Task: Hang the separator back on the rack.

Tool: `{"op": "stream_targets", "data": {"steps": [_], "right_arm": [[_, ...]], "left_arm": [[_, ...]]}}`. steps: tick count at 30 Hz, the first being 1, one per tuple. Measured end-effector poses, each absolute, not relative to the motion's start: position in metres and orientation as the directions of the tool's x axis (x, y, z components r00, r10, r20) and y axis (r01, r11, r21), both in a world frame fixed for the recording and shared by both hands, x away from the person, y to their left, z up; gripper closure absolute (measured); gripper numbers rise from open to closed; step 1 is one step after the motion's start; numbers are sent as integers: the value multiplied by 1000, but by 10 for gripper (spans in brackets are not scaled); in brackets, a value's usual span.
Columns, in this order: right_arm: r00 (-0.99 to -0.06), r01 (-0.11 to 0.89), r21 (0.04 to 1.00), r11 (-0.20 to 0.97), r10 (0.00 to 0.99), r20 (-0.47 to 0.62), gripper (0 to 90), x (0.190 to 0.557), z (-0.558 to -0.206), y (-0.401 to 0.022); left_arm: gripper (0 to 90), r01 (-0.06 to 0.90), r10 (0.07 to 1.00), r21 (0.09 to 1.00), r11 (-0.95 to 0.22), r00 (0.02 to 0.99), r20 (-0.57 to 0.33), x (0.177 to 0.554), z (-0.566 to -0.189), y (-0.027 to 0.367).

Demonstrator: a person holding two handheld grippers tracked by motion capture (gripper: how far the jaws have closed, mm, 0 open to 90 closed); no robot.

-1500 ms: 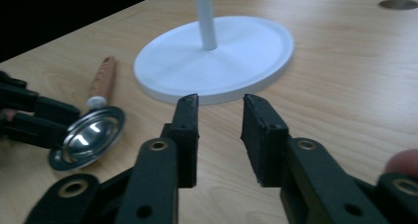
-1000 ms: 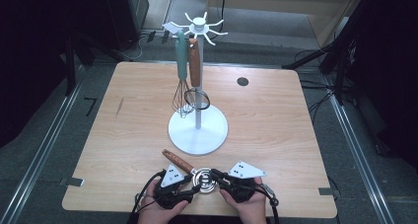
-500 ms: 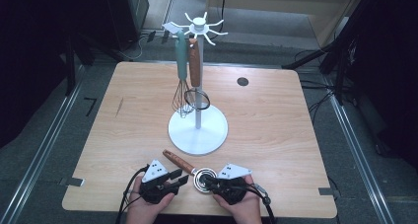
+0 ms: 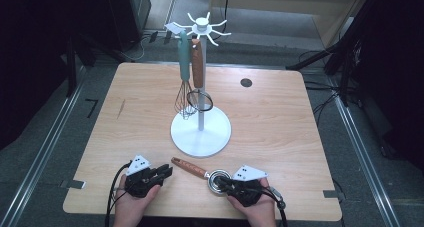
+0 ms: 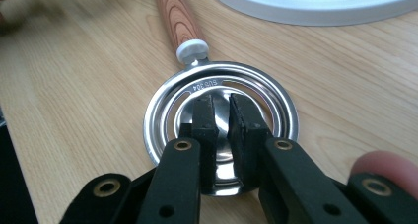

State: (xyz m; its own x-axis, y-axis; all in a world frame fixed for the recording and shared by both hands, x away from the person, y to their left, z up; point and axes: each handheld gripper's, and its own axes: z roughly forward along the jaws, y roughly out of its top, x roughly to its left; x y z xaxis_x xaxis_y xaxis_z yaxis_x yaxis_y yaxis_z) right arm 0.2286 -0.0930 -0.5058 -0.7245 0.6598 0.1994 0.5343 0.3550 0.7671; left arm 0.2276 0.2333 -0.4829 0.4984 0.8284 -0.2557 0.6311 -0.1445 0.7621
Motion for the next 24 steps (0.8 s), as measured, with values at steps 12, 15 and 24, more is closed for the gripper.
{"op": "stream_targets", "data": {"steps": [12, 15, 24], "right_arm": [[-705, 540, 769, 341, 683, 193, 827, 228, -507, -114], [-702, 543, 768, 338, 685, 195, 825, 227, -507, -120], [-685, 554, 767, 322, 700, 201, 819, 221, -507, -137]], "left_arm": [[841, 625, 842, 774, -100, 468, -269, 229, -481, 245], [862, 625, 848, 776, -83, 453, -275, 230, -481, 253], [900, 600, 880, 800, 20, 370, -299, 234, -473, 298]]}}
